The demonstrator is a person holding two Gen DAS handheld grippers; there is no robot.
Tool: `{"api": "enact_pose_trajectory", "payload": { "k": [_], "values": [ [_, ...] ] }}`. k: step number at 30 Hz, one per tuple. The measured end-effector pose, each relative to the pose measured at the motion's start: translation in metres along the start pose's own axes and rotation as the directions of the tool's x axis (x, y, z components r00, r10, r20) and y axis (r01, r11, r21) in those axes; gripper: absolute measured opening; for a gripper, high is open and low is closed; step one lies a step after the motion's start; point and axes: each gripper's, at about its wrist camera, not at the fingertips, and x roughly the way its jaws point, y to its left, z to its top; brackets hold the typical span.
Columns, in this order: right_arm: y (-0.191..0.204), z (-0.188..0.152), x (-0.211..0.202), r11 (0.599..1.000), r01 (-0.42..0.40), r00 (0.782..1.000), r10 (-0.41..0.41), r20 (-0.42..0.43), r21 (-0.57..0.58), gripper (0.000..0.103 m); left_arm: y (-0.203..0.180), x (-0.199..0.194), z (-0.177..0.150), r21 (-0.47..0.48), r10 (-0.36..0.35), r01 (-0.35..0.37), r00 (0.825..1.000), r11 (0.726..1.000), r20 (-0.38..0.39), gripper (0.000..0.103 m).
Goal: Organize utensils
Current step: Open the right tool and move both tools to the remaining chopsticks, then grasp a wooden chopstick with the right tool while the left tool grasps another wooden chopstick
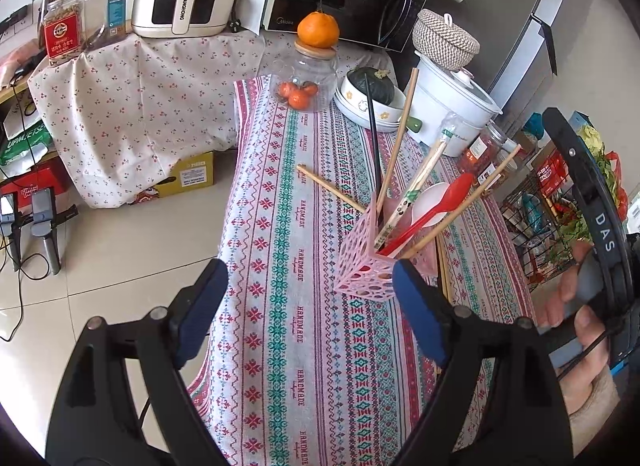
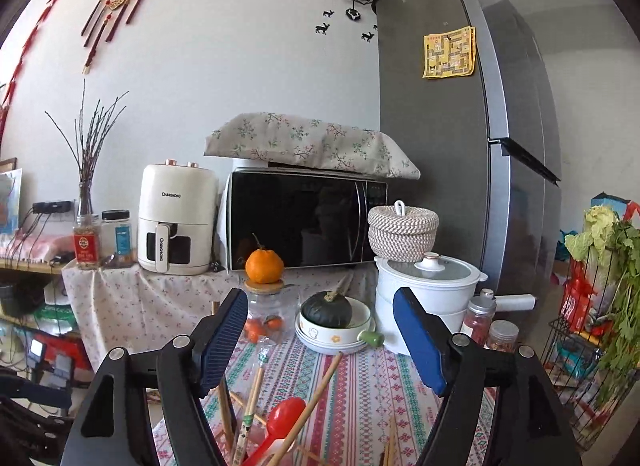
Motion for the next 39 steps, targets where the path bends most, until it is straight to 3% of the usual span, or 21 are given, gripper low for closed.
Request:
{"api": "enact_pose_trajectory", "payload": {
  "k": [6, 13, 17, 23, 28, 32, 35, 39],
  "values": [
    [-0.042, -0.004, -0.005, 0.998, -0.042, 0.986, 0.049, -0.161, 0.042, 0.092, -0.013, 0.007, -0.009, 0.014, 0.000, 0.001, 0.999, 1.000, -0.035, 0.089],
    [-0.076, -0.041, 0.003, 0.997, -0.041, 0.932, 0.061, -0.358, 0.062, 0.094, -0.027, 0.022, -0.027, 0.011, 0.051, -0.050, 0.996, 0.999, -0.072, 0.092],
    [-0.092, -0.074, 0.015, 0.995, -0.028, 0.884, 0.069, -0.462, 0.093, 0.096, -0.032, 0.039, -0.042, -0.015, 0.072, -0.074, 0.990, 0.997, -0.119, 0.092],
    [-0.113, -0.124, 0.050, 0.987, -0.024, 0.780, 0.117, -0.615, 0.158, 0.096, -0.048, 0.056, -0.061, 0.046, 0.104, -0.098, 0.985, 0.994, -0.140, 0.092],
    [-0.120, -0.163, 0.084, 0.987, -0.007, 0.695, 0.119, -0.709, 0.160, 0.096, -0.062, 0.065, -0.071, 0.096, 0.092, -0.077, 0.982, 0.992, -0.165, 0.092],
    [-0.123, -0.183, 0.103, 0.987, 0.002, 0.660, 0.120, -0.742, 0.161, 0.094, -0.072, 0.069, -0.075, 0.145, 0.071, -0.044, 0.980, 0.988, -0.186, 0.092],
    [-0.119, -0.191, 0.112, 0.989, 0.000, 0.638, 0.116, -0.761, 0.151, 0.086, -0.079, 0.071, -0.077, 0.182, 0.062, -0.027, 0.980, 0.983, -0.188, 0.092],
    [-0.111, -0.191, 0.116, 0.993, -0.016, 0.640, 0.102, -0.761, 0.119, 0.081, -0.087, 0.071, -0.080, 0.219, 0.047, -0.004, 0.981, 0.976, -0.190, 0.092]
  ]
}}
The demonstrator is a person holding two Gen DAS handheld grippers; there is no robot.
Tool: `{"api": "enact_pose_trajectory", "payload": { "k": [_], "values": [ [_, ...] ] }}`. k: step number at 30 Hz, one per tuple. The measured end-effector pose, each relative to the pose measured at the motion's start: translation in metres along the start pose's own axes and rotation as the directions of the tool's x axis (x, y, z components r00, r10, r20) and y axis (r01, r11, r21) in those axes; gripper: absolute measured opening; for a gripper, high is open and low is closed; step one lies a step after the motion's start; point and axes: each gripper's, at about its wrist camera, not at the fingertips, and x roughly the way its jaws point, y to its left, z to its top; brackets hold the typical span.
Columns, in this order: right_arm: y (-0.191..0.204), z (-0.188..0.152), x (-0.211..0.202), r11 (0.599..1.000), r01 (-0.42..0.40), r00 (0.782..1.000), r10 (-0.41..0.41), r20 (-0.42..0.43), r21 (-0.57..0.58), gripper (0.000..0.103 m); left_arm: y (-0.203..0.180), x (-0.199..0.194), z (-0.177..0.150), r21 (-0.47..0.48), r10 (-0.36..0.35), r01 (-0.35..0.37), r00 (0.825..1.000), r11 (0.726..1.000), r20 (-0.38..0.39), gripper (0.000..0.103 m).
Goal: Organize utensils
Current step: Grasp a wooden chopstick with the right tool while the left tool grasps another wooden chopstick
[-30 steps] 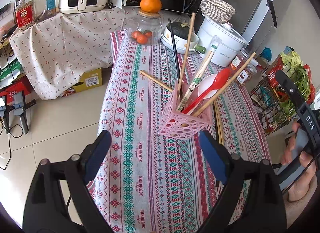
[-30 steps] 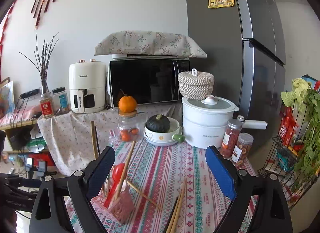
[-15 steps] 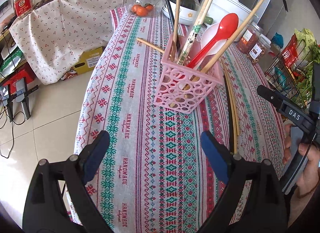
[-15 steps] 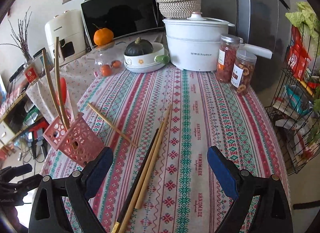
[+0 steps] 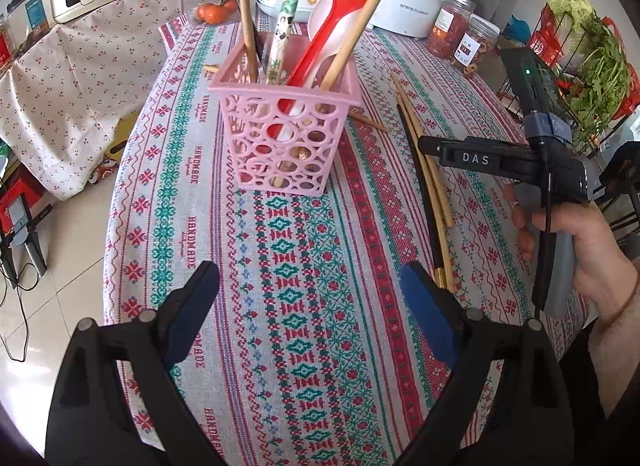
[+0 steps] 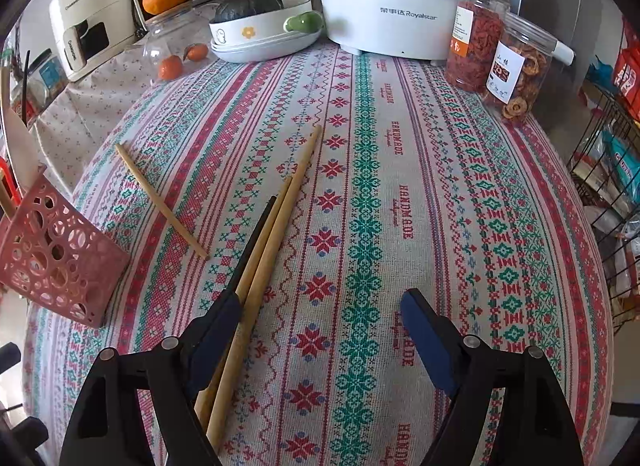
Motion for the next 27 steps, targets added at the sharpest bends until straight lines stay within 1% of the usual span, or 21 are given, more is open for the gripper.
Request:
{"api": "enact_pose_trajectory", "payload": {
  "k": [1, 4, 6, 7, 8, 9, 10, 11, 13, 15, 17, 20, 22, 25, 26, 27],
  "values": [
    [0.001, 0.001, 0.000, 1.000, 0.001, 1.000, -0.001, -0.005, 0.000, 0.081, -0.002, 0.000, -0.001, 0.008, -0.006, 0.006, 1.000, 1.000, 0.001, 0.092],
    [-0.001, 0.001, -0.001, 1.000, -0.007, 1.000, 0.007, -0.017, -0.003, 0.075, -0.008, 0.000, -0.002, 0.031, -0.025, 0.025, 1.000, 0.999, 0.000, 0.092],
    [-0.003, 0.001, -0.002, 1.000, -0.009, 1.000, 0.009, -0.027, -0.004, 0.068, -0.011, 0.001, -0.002, 0.041, -0.037, 0.037, 0.999, 0.999, -0.003, 0.092],
    [-0.004, 0.000, -0.002, 1.000, 0.005, 0.999, -0.005, -0.036, -0.015, 0.066, -0.013, 0.001, -0.002, 0.043, -0.044, 0.044, 0.999, 0.998, -0.005, 0.092],
    [-0.003, -0.001, -0.003, 0.999, 0.032, 0.999, -0.034, -0.038, -0.043, 0.059, -0.014, 0.002, -0.002, 0.046, -0.052, 0.052, 0.999, 0.998, -0.006, 0.092],
    [-0.001, -0.004, -0.005, 0.996, 0.051, 0.998, -0.054, -0.037, -0.075, 0.056, -0.017, 0.002, -0.002, 0.048, -0.060, 0.060, 0.998, 0.997, -0.007, 0.092],
    [-0.001, -0.005, -0.005, 0.995, 0.051, 0.998, -0.055, -0.041, -0.087, 0.055, -0.020, 0.002, -0.001, 0.052, -0.066, 0.066, 0.998, 0.996, -0.007, 0.092],
    [-0.002, -0.005, -0.007, 0.995, 0.045, 0.997, -0.050, -0.052, -0.087, 0.051, -0.023, 0.003, 0.000, 0.057, -0.070, 0.071, 0.997, 0.996, -0.008, 0.092],
    [-0.005, -0.005, -0.009, 0.995, 0.038, 0.996, -0.045, -0.077, -0.097, 0.038, -0.029, 0.004, 0.002, 0.072, -0.079, 0.079, 0.997, 0.994, -0.009, 0.092],
    [-0.011, -0.007, -0.012, 0.994, 0.031, 0.993, -0.043, -0.110, -0.101, 0.010, -0.036, 0.005, 0.003, 0.091, -0.086, 0.086, 0.996, 0.992, -0.011, 0.089],
    [-0.021, -0.010, -0.015, 0.996, 0.018, 0.988, -0.031, -0.148, -0.093, 0.008, -0.045, 0.008, 0.006, 0.110, -0.099, 0.100, 0.995, 0.989, -0.020, 0.084],
    [-0.035, -0.017, -0.022, 0.995, -0.009, 0.974, -0.013, -0.225, -0.097, 0.007, -0.057, 0.014, 0.011, 0.128, -0.113, 0.117, 0.993, 0.985, -0.036, 0.077],
    [-0.044, -0.026, -0.028, 0.993, -0.028, 0.957, -0.006, -0.291, -0.112, 0.007, -0.065, 0.018, 0.014, 0.139, -0.118, 0.123, 0.992, 0.983, -0.045, 0.074],
    [-0.056, -0.040, -0.037, 0.987, -0.094, 0.924, 0.037, -0.380, -0.133, 0.007, -0.077, 0.024, 0.019, 0.159, -0.122, 0.130, 0.991, 0.979, -0.056, 0.068],
    [-0.062, -0.043, -0.039, 0.987, -0.108, 0.918, 0.054, -0.392, -0.117, 0.008, -0.080, 0.026, 0.021, 0.164, -0.123, 0.131, 0.991, 0.978, -0.059, 0.065],
    [-0.067, -0.043, -0.040, 0.989, -0.117, 0.918, 0.072, -0.390, -0.093, 0.010, -0.083, 0.028, 0.022, 0.167, -0.123, 0.132, 0.990, 0.977, -0.061, 0.063]
  ]
}}
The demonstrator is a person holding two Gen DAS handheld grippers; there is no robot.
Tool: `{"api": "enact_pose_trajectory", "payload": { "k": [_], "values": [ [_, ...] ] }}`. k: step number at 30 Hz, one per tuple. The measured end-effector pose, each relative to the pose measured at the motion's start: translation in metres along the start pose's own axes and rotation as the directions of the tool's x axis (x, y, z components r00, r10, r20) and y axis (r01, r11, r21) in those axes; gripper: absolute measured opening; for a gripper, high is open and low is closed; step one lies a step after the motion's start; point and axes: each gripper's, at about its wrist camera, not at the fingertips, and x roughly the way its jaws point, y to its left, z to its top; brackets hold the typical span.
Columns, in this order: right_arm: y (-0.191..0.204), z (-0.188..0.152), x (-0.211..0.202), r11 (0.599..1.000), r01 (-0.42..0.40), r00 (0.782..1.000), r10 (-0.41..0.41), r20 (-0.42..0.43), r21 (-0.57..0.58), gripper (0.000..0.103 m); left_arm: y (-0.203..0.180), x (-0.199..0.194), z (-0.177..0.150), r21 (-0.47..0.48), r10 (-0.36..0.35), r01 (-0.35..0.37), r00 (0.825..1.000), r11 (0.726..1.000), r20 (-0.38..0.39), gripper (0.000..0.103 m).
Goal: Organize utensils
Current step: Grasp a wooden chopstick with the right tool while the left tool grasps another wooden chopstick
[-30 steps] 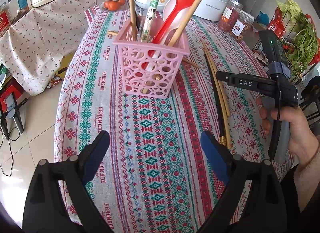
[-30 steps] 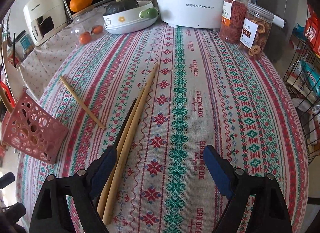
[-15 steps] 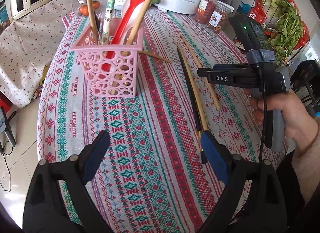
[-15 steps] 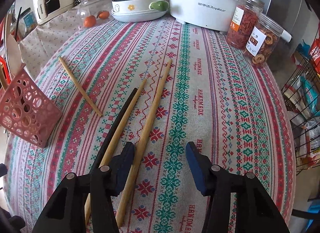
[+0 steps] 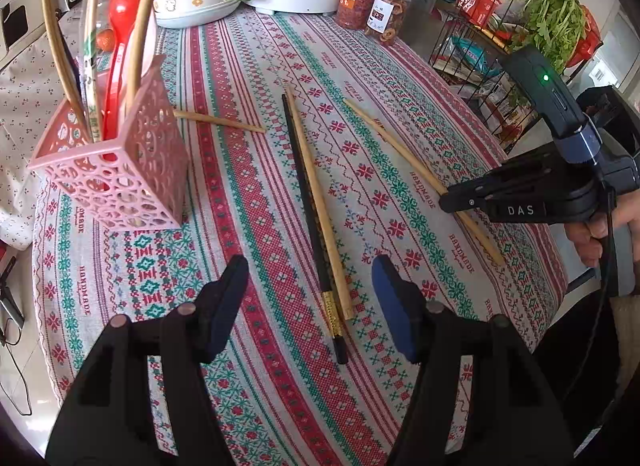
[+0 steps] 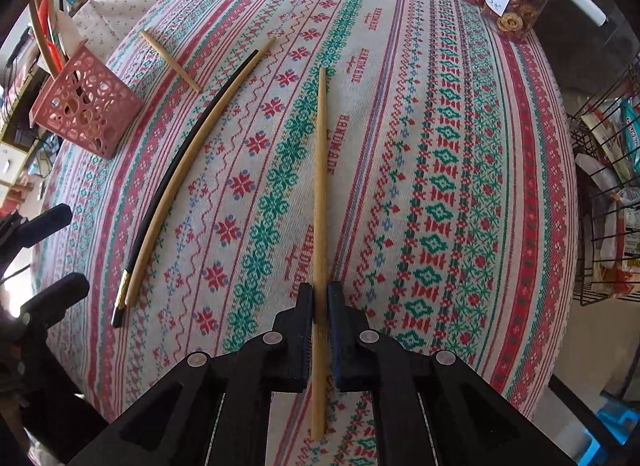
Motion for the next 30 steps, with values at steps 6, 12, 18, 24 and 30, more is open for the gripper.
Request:
{"api": "enact_pose_trajectory", "payload": {
  "k": [6, 12, 18, 24, 30],
  "values": [
    [-0.013, 0.026, -0.006, 0.998, -0.022, 0.995, 0.017, 0.101, 0.052, 0.045, -0.010, 0.010, 0.006, 0.008, 0.011, -0.011, 1.000, 1.000, -0.003, 0.054],
    [-0.002, 0.064, 0.006, 0.999, 0.029, 0.981, -0.035, 0.189, 0.033, 0.043, -0.013, 0.022, 0.012, 0.013, 0.073, -0.073, 0.997, 0.997, 0.001, 0.043],
    [0.012, 0.067, 0.011, 0.993, 0.119, 0.973, -0.110, 0.205, -0.028, 0.025, -0.023, 0.045, 0.031, 0.001, 0.105, -0.105, 0.994, 0.994, -0.015, 0.034],
    [-0.019, 0.054, 0.004, 0.998, 0.008, 0.988, -0.016, 0.152, 0.055, 0.006, -0.026, 0.068, 0.072, -0.079, 0.098, -0.098, 0.995, 0.992, -0.004, 0.026],
    [-0.033, 0.044, -0.004, 0.996, -0.021, 0.991, 0.010, 0.131, 0.084, 0.006, -0.009, 0.096, 0.113, -0.168, 0.100, -0.109, 0.993, 0.980, -0.064, 0.020]
  ]
}}
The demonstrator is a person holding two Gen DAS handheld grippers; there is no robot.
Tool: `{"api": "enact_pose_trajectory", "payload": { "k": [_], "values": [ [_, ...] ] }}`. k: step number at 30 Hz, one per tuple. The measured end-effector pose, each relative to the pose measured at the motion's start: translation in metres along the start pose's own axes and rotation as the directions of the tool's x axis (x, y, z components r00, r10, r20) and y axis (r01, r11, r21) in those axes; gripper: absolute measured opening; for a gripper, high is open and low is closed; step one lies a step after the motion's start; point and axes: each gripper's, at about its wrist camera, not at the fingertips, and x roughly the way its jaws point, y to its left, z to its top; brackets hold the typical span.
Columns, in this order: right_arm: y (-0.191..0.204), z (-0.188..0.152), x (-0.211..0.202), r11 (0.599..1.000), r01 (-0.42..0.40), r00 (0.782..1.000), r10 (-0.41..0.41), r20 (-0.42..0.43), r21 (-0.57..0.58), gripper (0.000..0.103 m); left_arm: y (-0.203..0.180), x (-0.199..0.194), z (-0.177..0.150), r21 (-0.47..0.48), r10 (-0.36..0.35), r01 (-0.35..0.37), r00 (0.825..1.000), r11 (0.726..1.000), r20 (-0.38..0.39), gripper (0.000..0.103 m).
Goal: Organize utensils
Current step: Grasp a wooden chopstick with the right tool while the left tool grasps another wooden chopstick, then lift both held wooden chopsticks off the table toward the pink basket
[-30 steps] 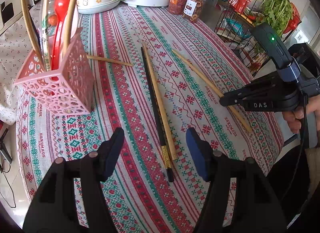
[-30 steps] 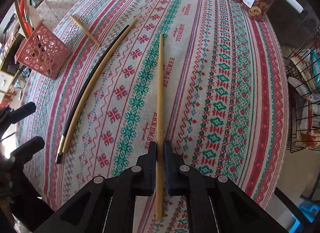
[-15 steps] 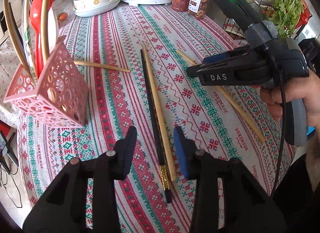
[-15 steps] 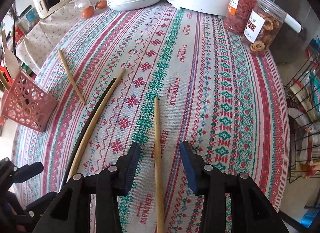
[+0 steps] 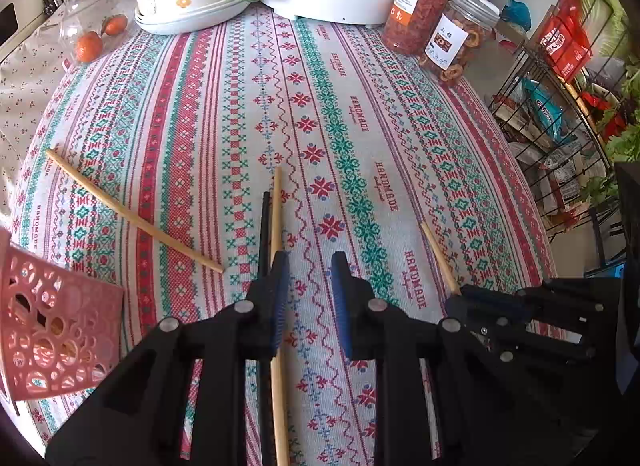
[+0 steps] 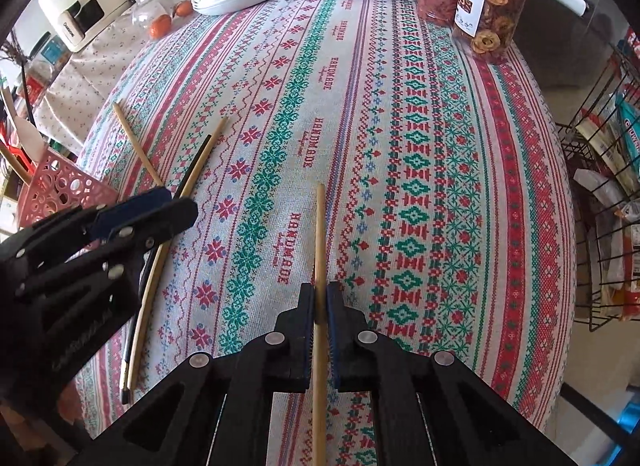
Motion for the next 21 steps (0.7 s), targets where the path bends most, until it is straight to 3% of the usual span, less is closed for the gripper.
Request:
{"api": "enact_pose_trajectory", "payload": {
  "k": [4, 7, 12, 15, 18, 21],
  "values": [
    [-0.014, -0.003, -0.004, 0.999, -0.024, 1.000, 0.024, -0.003, 0.024, 0.006, 0.003, 0.011, 0.007, -0.015, 0.035, -0.036, 0.997, 0.999, -0.072, 0.015],
    [-0.021, -0.005, -0.007, 0.999, -0.032, 0.999, 0.032, -0.002, 0.033, 0.006, 0.002, 0.011, 0.004, 0.001, 0.076, -0.076, 0.994, 0.997, -0.076, 0.015],
    [-0.025, -0.006, -0.010, 0.998, -0.039, 0.999, 0.039, -0.001, 0.043, 0.006, 0.005, 0.000, 0.003, -0.013, 0.081, -0.082, 0.996, 0.997, -0.048, 0.015],
    [-0.027, -0.007, -0.010, 0.998, -0.037, 0.999, 0.037, -0.005, 0.046, 0.006, 0.005, 0.000, 0.001, -0.011, 0.096, -0.097, 0.993, 0.995, -0.063, 0.015],
    [-0.022, -0.006, -0.008, 0.999, -0.031, 1.000, 0.031, -0.005, 0.044, 0.006, 0.005, 0.001, -0.002, -0.007, 0.155, -0.156, 0.985, 0.988, -0.074, 0.015],
    [-0.019, -0.004, -0.005, 0.999, -0.029, 1.000, 0.029, -0.004, 0.040, 0.006, 0.007, 0.000, -0.005, -0.009, 0.158, -0.159, 0.985, 0.987, -0.076, 0.015]
  ]
}}
